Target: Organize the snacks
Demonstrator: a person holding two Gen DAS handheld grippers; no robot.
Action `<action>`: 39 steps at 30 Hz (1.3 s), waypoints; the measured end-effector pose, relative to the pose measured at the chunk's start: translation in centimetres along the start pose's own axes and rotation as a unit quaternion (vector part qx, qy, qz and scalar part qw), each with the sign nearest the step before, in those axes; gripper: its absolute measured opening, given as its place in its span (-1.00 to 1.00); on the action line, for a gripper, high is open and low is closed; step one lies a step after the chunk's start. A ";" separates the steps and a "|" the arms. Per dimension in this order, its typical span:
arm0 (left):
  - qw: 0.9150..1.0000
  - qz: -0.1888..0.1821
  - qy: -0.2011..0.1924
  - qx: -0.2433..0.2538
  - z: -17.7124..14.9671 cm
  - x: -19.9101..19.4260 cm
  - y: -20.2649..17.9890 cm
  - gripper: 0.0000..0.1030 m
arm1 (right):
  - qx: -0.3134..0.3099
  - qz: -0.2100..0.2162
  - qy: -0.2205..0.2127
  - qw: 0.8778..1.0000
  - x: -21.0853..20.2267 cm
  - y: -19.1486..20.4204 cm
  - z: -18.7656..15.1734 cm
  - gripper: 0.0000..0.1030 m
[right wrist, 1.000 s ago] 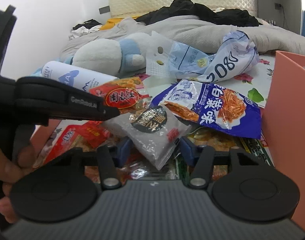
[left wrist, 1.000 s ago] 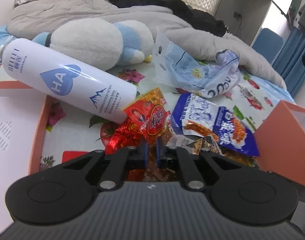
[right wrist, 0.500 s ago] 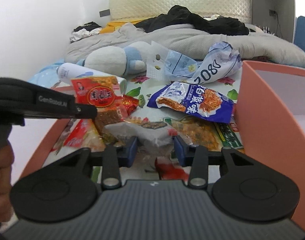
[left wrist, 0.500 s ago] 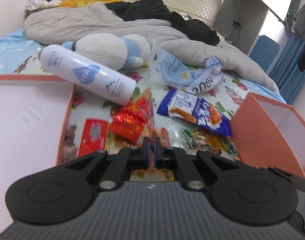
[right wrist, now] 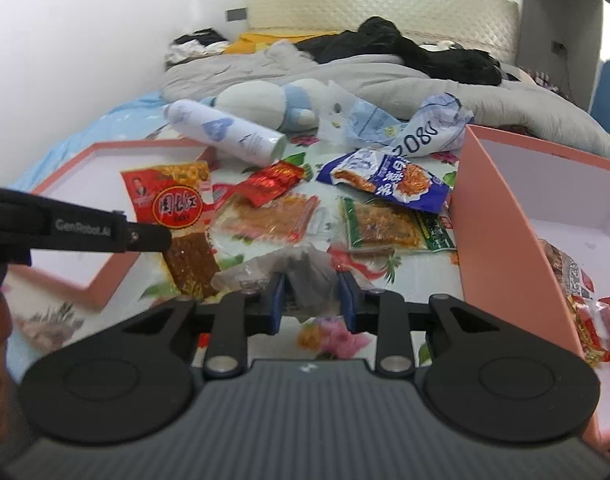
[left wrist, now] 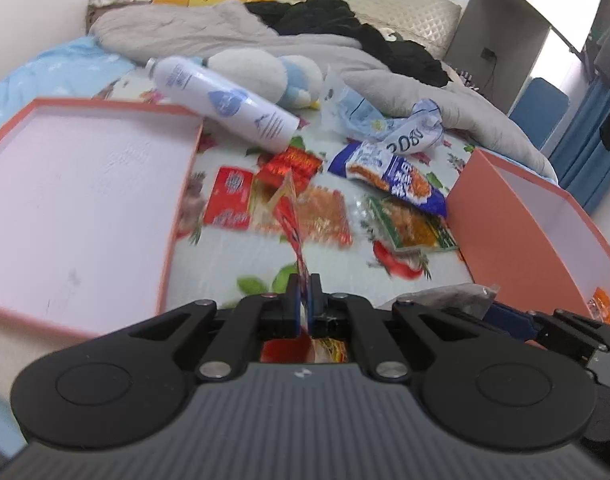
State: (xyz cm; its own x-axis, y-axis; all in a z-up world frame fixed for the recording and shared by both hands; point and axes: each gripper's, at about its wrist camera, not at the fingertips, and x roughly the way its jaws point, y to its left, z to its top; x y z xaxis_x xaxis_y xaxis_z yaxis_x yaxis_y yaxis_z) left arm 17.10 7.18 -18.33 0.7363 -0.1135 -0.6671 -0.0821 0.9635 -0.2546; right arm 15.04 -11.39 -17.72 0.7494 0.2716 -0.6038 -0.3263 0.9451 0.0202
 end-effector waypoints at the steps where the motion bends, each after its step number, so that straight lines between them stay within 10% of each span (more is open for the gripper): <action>1: 1.000 -0.001 -0.001 -0.004 -0.3 -0.4 0.1 -0.94 | -0.002 0.001 0.002 1.000 -0.4 0.1 -0.3 -0.43; 39: 0.998 -0.054 -0.008 0.015 -0.1 -4.8 -4.0 -0.96 | 0.046 -0.038 -0.002 0.998 -5.9 -2.2 -0.7 -0.53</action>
State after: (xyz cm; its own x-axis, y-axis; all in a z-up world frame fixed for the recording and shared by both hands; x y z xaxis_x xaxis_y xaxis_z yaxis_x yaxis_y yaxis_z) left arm 13.83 3.81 -14.13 0.7508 -0.2137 -0.6250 0.0190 0.9528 -0.3029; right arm 10.94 -15.22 -14.75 0.7721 0.1992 -0.6034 -0.2144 0.9756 0.0477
